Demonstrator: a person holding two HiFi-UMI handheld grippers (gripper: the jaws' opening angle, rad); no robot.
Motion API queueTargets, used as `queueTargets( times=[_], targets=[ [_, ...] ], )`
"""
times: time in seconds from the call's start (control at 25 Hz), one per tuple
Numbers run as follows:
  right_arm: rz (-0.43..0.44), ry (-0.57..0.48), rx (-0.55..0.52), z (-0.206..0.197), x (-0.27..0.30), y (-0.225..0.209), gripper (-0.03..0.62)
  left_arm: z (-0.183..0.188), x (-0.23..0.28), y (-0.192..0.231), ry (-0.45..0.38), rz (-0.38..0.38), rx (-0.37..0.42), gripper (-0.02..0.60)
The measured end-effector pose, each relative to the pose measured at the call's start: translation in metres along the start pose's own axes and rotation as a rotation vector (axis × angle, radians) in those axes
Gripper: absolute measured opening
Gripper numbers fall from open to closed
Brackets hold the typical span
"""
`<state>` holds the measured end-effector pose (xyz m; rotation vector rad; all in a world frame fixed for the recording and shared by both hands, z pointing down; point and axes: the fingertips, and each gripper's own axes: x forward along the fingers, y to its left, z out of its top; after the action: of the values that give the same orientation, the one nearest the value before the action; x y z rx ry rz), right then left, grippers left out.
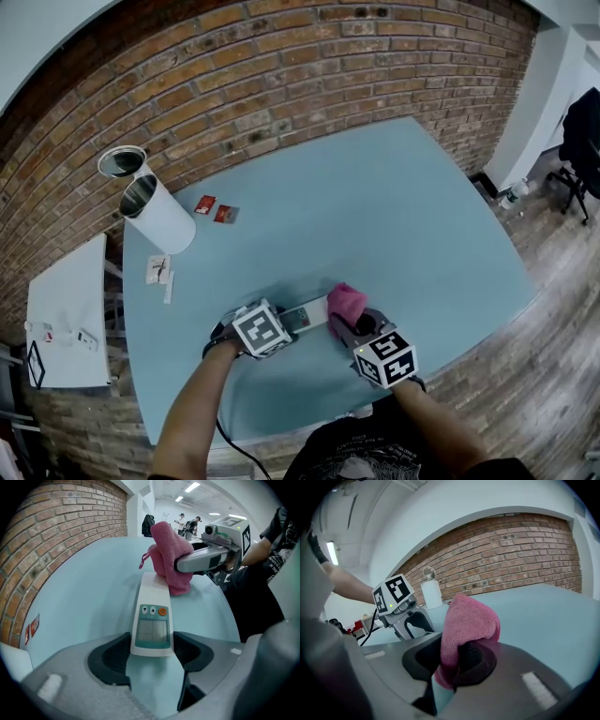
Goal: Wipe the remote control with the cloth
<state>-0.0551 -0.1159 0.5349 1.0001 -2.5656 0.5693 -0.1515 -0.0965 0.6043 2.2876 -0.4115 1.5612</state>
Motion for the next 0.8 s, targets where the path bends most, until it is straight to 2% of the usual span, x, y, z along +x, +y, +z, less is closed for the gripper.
queueTargets(
  times=[0.48,0.8],
  targets=[
    [0.044,-0.012,-0.051,0.002,0.019,0.043,0.063,0.000,-0.004,0.009,0.018,0.047,0.024,0.288],
    [0.074,0.003,-0.062,-0.003,0.030,0.062,0.063,0.000,-0.004,0.007,0.010,0.038,0.025,0.288]
  ],
)
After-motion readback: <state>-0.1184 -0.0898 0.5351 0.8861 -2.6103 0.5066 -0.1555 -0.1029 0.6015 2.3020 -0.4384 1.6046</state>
